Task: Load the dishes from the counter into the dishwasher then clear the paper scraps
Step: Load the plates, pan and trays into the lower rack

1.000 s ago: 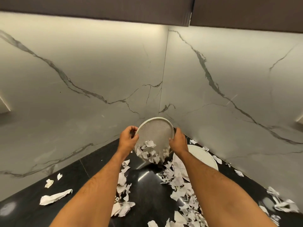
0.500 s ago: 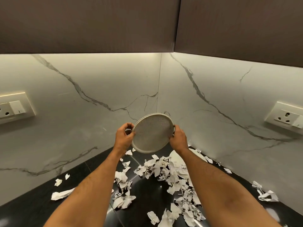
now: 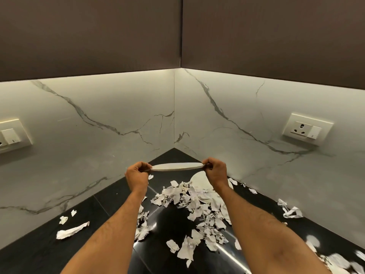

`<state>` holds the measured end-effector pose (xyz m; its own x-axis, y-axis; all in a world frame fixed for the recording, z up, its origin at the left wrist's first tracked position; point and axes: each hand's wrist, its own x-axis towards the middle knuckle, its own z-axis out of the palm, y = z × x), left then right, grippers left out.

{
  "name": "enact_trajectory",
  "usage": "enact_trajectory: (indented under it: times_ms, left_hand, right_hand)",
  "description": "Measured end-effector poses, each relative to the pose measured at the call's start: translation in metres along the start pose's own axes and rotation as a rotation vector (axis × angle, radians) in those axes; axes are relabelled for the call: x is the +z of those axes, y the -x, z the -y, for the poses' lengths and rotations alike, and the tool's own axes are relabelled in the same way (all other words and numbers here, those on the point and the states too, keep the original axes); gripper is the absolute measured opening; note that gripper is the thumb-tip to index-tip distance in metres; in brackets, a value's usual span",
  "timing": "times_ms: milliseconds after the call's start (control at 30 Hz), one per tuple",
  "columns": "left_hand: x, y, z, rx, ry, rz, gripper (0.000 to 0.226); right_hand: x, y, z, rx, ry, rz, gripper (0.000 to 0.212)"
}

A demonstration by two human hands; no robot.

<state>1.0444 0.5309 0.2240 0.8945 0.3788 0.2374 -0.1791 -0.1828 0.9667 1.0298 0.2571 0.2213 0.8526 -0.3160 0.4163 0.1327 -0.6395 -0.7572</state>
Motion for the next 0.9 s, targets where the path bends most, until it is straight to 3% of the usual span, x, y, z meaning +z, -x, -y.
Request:
enact_trajectory:
  times_ms: [133, 433, 733, 900]
  left_hand:
    - [0.008, 0.034, -0.001, 0.018, -0.022, 0.032, 0.050]
    - [0.017, 0.111, -0.008, 0.011, -0.006, 0.134, 0.043]
    - [-0.007, 0.191, -0.035, 0.072, -0.015, 0.321, 0.031]
    - [-0.035, 0.248, -0.041, 0.135, -0.010, 0.434, 0.033]
  right_hand:
    - [-0.024, 0.026, -0.015, -0.017, -0.020, -0.080, 0.035]
    - [-0.090, 0.099, -0.031, 0.081, 0.019, -0.088, 0.029]
    - [-0.169, 0.202, 0.000, 0.086, 0.148, -0.221, 0.019]
    - [-0.202, 0.284, 0.023, 0.141, 0.189, -0.330, 0.026]
